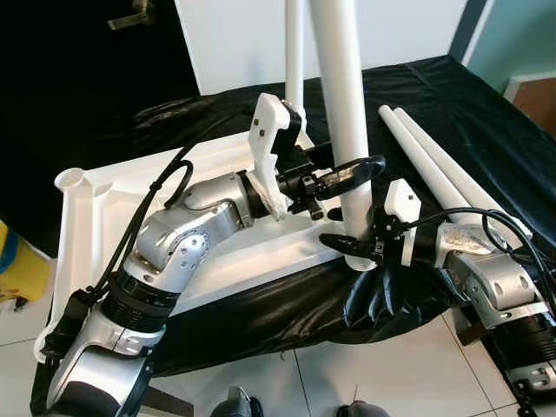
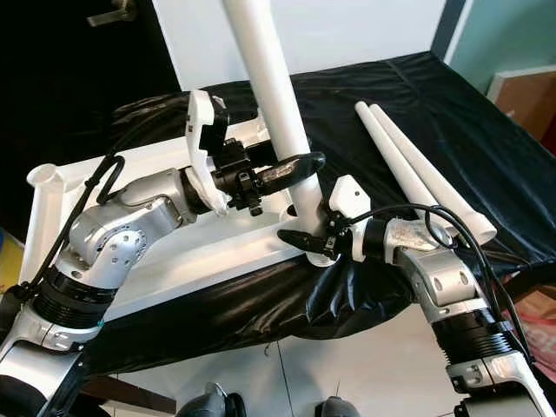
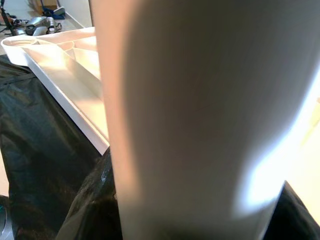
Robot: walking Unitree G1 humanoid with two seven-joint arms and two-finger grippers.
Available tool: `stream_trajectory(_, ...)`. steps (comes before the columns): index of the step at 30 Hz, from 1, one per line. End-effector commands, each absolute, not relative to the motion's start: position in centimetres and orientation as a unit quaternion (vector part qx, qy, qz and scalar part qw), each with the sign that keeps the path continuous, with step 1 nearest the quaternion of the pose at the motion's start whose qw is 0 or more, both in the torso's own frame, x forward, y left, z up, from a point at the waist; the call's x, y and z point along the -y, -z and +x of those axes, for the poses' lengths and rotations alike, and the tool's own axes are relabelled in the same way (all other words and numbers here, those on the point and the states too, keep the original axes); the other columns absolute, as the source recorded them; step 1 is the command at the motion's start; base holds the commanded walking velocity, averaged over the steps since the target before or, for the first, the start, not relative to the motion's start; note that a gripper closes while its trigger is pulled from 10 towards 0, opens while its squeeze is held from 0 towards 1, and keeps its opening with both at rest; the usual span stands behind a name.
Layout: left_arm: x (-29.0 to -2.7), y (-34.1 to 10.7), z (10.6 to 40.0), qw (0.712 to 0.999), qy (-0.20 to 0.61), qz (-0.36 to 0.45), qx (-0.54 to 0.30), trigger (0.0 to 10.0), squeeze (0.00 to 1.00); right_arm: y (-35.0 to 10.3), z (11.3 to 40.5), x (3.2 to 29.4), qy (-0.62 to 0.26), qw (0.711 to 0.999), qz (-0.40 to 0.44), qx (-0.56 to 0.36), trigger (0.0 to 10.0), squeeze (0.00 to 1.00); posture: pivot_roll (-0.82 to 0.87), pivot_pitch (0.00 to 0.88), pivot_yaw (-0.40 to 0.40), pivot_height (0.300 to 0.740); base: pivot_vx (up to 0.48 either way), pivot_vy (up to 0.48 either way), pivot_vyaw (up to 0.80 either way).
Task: Building children table
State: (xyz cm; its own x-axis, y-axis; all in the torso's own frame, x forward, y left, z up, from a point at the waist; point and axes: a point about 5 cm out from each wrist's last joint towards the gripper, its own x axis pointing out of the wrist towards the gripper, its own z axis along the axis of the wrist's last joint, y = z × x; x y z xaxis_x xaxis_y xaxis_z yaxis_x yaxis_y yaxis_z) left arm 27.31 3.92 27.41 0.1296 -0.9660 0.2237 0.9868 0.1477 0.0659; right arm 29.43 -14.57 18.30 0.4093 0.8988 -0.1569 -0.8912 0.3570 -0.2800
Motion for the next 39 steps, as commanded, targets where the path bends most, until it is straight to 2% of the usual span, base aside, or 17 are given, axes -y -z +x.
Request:
stream_trajectory(1,-3.5,-28.2,25.1,0.632,0.763,-0.045,0.127,0.0,0.00,-18.5,29.4,14.3,-0.550,0.821,-0.154,0.015,10.0,0.00,-0.08,0.047,0.056,0.740,0.000,0.000,0.00)
stream_trajectory(3,-3.5,-28.3,25.2,0.635,0.760,-0.047,0.128,0.0,0.00,-18.4,29.5,14.3,-0.549,0.822,-0.152,0.015,10.0,0.00,-0.08,0.047,0.055,0.740,0.000,0.000,0.00)
stream_trajectory(4,-3.4,-28.4,25.3,0.644,0.753,-0.044,0.129,2.7,0.00,-18.4,29.5,14.2,-0.545,0.825,-0.147,0.017,10.0,0.00,-0.08,0.047,0.055,0.740,0.000,0.000,0.00)
stream_trajectory(5,-3.4,-28.4,25.3,0.644,0.753,-0.044,0.129,2.7,0.00,-18.4,29.5,14.2,-0.545,0.825,-0.147,0.017,10.0,0.00,-0.08,0.047,0.055,0.740,0.000,0.000,0.00)
stream_trajectory(6,-3.3,-28.5,25.5,0.651,0.747,-0.040,0.130,9.6,0.00,-18.3,29.6,14.1,-0.541,0.829,-0.144,0.018,10.0,0.71,-0.08,0.048,0.055,0.740,0.000,0.000,0.00)
stream_trajectory(7,-3.2,-28.6,25.8,0.664,0.735,-0.037,0.134,10.0,0.00,-18.4,29.7,14.1,-0.536,0.833,-0.138,0.020,10.0,1.00,-0.08,0.049,0.056,0.740,0.000,0.000,0.00)
stream_trajectory(11,-3.1,-29.5,26.7,0.698,0.700,-0.044,0.145,10.0,0.00,-18.7,30.0,13.9,-0.513,0.848,-0.131,0.035,10.0,1.00,-0.08,0.050,0.057,0.740,0.000,0.000,0.00)
stream_trajectory(15,-3.2,-29.7,27.0,0.706,0.692,-0.047,0.146,10.0,0.00,-18.7,30.1,13.9,-0.505,0.852,-0.131,0.040,10.0,1.00,-0.08,0.050,0.059,0.740,0.000,0.000,0.00)
stream_trajectory(16,-3.3,-30.0,27.4,0.718,0.678,-0.055,0.149,10.0,0.00,-18.8,30.2,13.7,-0.496,0.858,-0.127,0.045,10.0,0.00,-0.08,0.051,0.059,0.740,0.000,0.000,0.00)
stream_trajectory(17,-3.3,-30.0,27.4,0.718,0.678,-0.055,0.149,10.0,0.00,-18.8,30.2,13.7,-0.496,0.858,-0.127,0.045,10.0,0.00,-0.08,0.051,0.059,0.740,0.000,0.000,0.00)
stream_trajectory(18,-3.4,-30.2,28.3,0.749,0.645,-0.052,0.145,10.0,0.00,-18.8,30.4,13.5,-0.477,0.869,-0.121,0.053,10.0,0.00,-0.08,0.053,0.063,0.740,0.000,0.000,0.00)
stream_trajectory(19,-3.4,-30.2,28.3,0.749,0.645,-0.052,0.145,10.0,0.00,-18.8,30.4,13.5,-0.477,0.869,-0.121,0.053,10.0,0.00,-0.08,0.053,0.063,0.740,0.000,0.000,0.00)
stream_trajectory(20,-3.4,-30.3,29.0,0.774,0.615,-0.050,0.142,10.0,0.00,-18.8,30.5,13.2,-0.458,0.879,-0.115,0.062,10.0,0.00,-0.08,0.054,0.064,0.740,0.000,0.000,0.00)
stream_trajectory(21,-3.4,-30.3,29.0,0.774,0.615,-0.050,0.142,10.0,0.00,-18.8,30.5,13.2,-0.458,0.879,-0.115,0.062,10.0,0.00,-0.08,0.054,0.064,0.740,0.000,0.000,0.00)
stream_trajectory(24,-3.5,-30.0,30.2,0.821,0.556,-0.047,0.123,10.0,0.00,-18.5,30.9,12.6,-0.406,0.905,-0.104,0.069,10.0,0.00,-0.08,0.056,0.069,0.740,0.000,0.000,0.00)
stream_trajectory(37,-3.5,-29.5,31.4,0.859,0.498,-0.046,0.111,10.0,0.00,-17.8,31.1,11.3,-0.326,0.938,-0.088,0.074,10.0,0.00,-0.08,0.058,0.085,0.740,0.000,0.000,0.00)
stream_trajectory(39,-3.0,-29.4,31.7,0.871,0.476,-0.050,0.111,10.0,0.00,-17.4,31.3,10.4,-0.274,0.956,-0.072,0.073,10.0,0.00,-0.08,0.054,0.094,0.740,0.000,0.000,0.00)
